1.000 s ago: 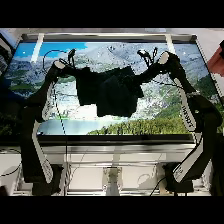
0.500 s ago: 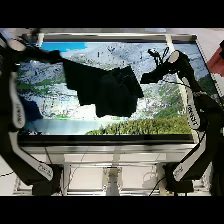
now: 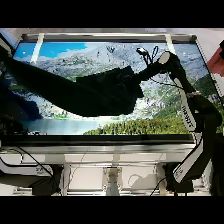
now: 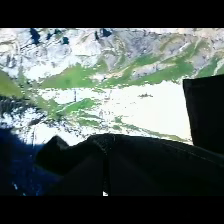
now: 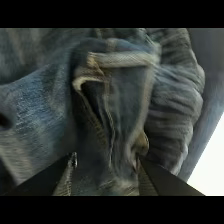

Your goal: Fold the clothes and pants, and hang the long-sleeved shirts on hangers.

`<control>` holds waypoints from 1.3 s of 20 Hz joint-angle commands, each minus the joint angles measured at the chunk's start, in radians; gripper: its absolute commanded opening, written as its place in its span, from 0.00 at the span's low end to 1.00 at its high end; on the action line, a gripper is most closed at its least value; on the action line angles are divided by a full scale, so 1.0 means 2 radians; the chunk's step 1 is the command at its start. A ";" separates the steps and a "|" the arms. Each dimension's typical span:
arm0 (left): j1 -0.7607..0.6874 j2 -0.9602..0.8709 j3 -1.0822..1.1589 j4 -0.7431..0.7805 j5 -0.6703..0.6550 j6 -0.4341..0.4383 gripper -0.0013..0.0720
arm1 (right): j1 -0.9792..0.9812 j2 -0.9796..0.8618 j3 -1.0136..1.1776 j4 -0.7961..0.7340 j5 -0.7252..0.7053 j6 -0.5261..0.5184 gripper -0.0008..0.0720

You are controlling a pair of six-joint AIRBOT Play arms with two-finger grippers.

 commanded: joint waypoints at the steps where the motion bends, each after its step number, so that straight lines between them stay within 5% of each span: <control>1: 0.049 0.030 -0.016 0.012 -0.006 -0.005 0.05 | 0.021 0.000 0.001 -0.068 -0.028 -0.046 0.61; 7: 0.107 0.031 -0.028 0.107 -0.006 -0.059 0.05 | -0.010 0.000 0.001 -0.080 -0.007 -0.044 0.61; 10: 0.131 0.030 -0.029 0.097 -0.004 -0.061 0.05 | -0.028 0.000 0.000 -0.031 0.043 -0.113 0.59; 14: 0.135 0.026 -0.031 0.092 -0.002 -0.061 0.05 | -0.030 -0.001 -0.001 -0.030 0.044 -0.135 0.59; 18: 0.135 0.021 -0.037 0.072 -0.003 -0.061 0.05 | -0.052 -0.001 -0.002 -0.005 0.125 -0.015 0.61; 21: 0.135 0.019 -0.041 0.071 -0.026 -0.061 0.05 | -0.099 -0.001 -0.043 0.161 0.149 0.090 0.61; 23: 0.135 0.019 -0.041 0.071 -0.040 -0.061 0.05 | -0.114 -0.001 -0.093 0.278 0.121 0.093 0.61; 26: 0.134 0.019 -0.041 0.071 -0.060 -0.061 0.05 | -0.093 0.000 -0.154 0.294 0.067 0.087 0.61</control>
